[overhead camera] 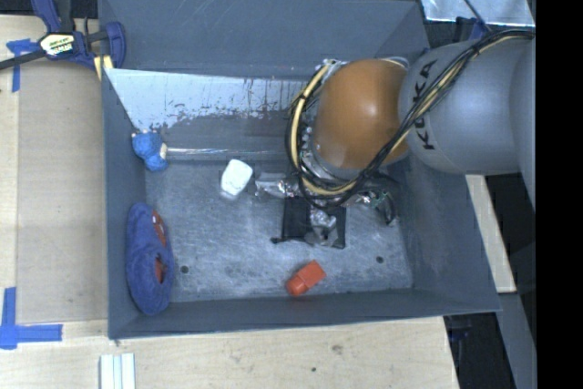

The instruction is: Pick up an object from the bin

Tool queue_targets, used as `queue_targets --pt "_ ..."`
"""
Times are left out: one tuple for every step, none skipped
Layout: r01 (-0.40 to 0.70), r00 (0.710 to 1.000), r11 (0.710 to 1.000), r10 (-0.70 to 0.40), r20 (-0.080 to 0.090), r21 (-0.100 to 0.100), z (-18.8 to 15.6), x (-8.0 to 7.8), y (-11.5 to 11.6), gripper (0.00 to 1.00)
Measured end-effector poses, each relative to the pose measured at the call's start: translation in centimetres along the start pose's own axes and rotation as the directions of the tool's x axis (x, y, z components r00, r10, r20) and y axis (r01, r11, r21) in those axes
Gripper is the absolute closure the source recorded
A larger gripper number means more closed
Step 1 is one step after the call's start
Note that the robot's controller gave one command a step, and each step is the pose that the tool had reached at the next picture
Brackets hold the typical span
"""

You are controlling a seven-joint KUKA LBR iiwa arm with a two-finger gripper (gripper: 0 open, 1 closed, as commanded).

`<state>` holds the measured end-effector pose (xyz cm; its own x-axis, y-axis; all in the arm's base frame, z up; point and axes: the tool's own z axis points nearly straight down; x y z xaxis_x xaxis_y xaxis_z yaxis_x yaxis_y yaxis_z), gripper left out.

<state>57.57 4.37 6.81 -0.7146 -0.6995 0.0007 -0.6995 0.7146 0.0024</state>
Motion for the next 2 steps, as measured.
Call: queue_targets --pt "-0.002 1.000 1.000 0.002 0.003 0.001 -0.07 -0.09 -0.07 0.00" --pt "-0.003 1.000 1.000 0.003 0.004 0.002 -0.14 -0.10 -0.12 1.00"
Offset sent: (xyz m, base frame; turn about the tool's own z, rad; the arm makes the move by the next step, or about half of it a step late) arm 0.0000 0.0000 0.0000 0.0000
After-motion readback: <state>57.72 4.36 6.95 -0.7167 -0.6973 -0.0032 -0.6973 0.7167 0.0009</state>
